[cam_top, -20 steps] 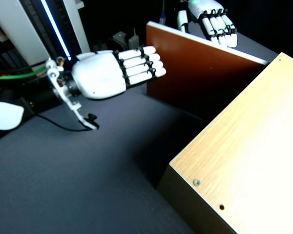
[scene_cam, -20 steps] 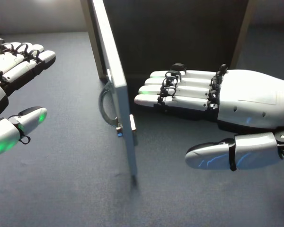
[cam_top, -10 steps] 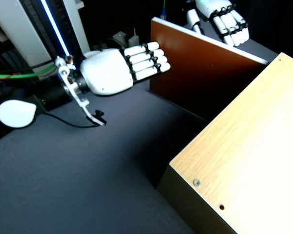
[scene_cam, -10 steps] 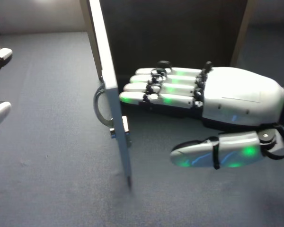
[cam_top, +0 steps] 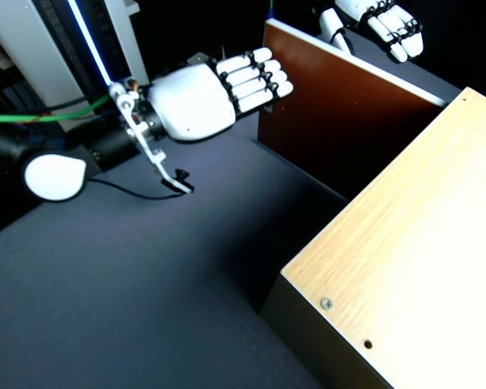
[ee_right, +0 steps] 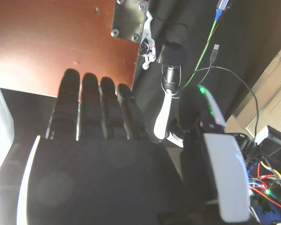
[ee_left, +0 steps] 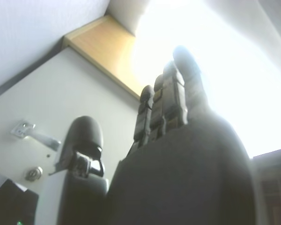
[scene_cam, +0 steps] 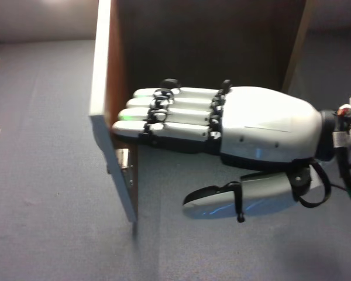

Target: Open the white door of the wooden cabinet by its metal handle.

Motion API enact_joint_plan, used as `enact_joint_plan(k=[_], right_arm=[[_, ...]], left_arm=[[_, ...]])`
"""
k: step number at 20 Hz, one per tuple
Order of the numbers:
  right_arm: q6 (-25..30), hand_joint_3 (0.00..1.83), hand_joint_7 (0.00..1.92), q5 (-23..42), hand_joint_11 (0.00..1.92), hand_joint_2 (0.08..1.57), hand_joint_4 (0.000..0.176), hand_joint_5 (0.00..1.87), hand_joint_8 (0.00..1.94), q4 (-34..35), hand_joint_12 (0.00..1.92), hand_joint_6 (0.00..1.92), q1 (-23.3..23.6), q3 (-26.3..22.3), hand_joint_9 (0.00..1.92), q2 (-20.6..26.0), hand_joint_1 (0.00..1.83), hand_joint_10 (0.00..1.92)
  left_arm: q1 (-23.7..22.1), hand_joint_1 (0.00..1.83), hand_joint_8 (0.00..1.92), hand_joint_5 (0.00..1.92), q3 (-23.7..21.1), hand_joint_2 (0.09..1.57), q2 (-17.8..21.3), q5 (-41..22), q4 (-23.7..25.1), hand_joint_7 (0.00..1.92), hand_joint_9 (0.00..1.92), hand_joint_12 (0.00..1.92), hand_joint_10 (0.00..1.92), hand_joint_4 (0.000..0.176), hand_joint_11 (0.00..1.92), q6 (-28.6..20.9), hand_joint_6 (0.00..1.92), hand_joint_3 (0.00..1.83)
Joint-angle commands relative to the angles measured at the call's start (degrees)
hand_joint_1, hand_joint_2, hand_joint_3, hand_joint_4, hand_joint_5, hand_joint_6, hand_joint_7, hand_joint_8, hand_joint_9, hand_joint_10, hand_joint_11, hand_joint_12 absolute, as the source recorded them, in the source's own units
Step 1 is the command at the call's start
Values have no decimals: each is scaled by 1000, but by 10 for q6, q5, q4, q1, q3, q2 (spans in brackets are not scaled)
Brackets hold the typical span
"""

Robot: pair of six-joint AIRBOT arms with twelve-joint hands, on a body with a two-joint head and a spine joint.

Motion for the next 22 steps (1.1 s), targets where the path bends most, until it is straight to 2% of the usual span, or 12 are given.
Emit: enact_joint_plan(k=[1,2,5,6,8,9,15,17,18,20,21,22], right_arm=[[4,13,0,70,0,1391,0,0,0,28,0,0,9,0,0,-3,134,0],[4,0,0,70,0,1352,0,0,0,26,0,0,12,1,0,-7,268,0],[4,0,0,70,0,1321,0,0,0,24,0,0,19,2,0,-22,288,0],[4,0,0,70,0,1322,0,0,0,23,0,0,22,3,0,-27,320,0],[4,5,0,70,0,1343,0,0,0,22,0,0,26,7,0,-38,308,0],[4,12,0,70,0,1363,0,0,0,22,0,0,27,9,0,-43,234,0],[4,6,0,70,0,1390,0,0,0,27,0,0,29,17,0,-61,151,0],[4,0,0,69,0,1377,0,0,0,27,0,0,29,15,0,-61,205,0],[4,0,0,69,0,1381,0,0,0,27,0,0,29,13,0,-61,195,0],[4,8,12,58,0,1400,0,3,2,31,0,1,29,7,0,-60,43,0],[4,9,7,53,0,1404,0,18,0,34,0,7,24,6,0,-48,23,0],[4,9,7,52,0,1404,0,18,0,37,0,7,21,5,0,-40,23,0]], left_arm=[[-1,224,7,73,1,1554,3,-79,-12,52,68,329,7,0,0,2,4,4],[-1,253,5,72,1,1562,2,-81,-12,55,71,338,5,0,0,2,2,4],[-1,263,2,63,1,1552,1,-83,-12,54,77,372,4,0,0,0,3,0],[-1,156,2,80,1,1546,0,-84,-12,65,82,386,2,0,0,-2,4,1],[-1,166,5,72,2,1545,-3,-86,-12,51,58,271,8,0,0,-4,7,0],[-2,218,3,60,2,1548,-5,-86,-11,44,58,288,7,0,0,-5,3,0],[-2,417,9,136,3,1493,-10,-89,-5,133,131,534,11,0,0,-14,7,0],[-2,441,5,149,2,1484,-11,-93,-5,146,144,585,8,0,0,-16,3,0],[-2,365,3,155,1,1481,-11,-95,-5,147,147,617,7,0,0,-16,4,0],[-1,440,3,169,-1,1472,-11,-97,-5,155,145,540,3,0,0,-16,4,0],[-1,506,9,205,-2,1469,-11,-97,-5,202,197,704,14,0,0,-16,6,0],[0,506,9,205,-3,1469,-11,-97,-5,202,197,704,14,0,0,-16,6,0]])
